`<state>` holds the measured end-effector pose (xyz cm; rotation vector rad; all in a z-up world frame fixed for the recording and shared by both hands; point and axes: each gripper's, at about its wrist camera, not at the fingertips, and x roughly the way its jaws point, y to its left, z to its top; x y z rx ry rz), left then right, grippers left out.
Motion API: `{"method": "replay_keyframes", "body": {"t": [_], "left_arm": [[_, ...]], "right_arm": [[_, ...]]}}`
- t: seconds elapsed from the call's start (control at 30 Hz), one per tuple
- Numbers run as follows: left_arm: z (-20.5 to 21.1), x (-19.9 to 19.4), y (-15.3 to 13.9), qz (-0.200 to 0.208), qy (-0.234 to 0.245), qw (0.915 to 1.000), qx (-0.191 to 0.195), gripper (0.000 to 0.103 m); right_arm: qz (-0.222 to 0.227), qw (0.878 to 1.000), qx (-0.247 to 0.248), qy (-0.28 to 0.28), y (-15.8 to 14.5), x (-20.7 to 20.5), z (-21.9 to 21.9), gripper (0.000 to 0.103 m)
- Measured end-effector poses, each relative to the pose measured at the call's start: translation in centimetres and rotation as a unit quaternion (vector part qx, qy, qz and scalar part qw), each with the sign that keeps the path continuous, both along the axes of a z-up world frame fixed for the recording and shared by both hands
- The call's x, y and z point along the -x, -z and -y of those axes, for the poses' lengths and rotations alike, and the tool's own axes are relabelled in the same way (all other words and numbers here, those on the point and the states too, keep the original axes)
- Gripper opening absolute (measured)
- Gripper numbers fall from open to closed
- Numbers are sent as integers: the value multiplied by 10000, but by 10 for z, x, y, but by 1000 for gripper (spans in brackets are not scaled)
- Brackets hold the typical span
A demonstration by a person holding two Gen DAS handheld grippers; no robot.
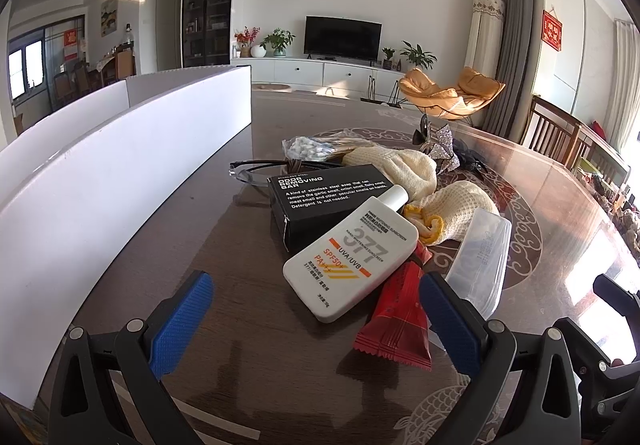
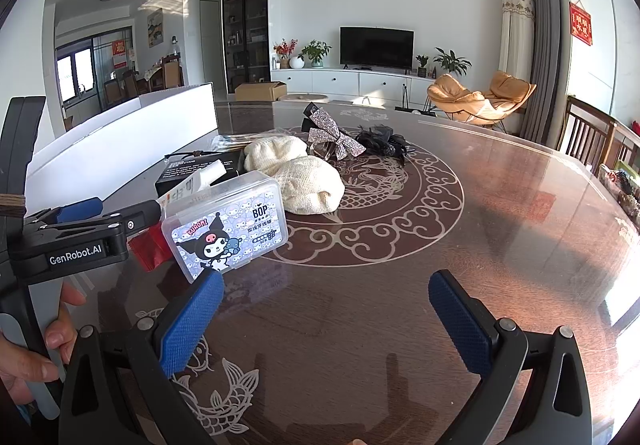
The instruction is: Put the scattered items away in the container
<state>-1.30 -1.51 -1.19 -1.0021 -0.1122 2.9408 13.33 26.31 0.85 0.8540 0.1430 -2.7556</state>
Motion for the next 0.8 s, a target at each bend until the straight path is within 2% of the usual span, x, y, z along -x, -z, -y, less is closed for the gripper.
{"method": "replay_keyframes", "body": {"t": [0.8], "left_arm": [[0, 0, 0, 1, 3, 10000, -3, 103]], "right_arm": [[40, 9999, -99, -8, 2, 0, 1, 103]]}}
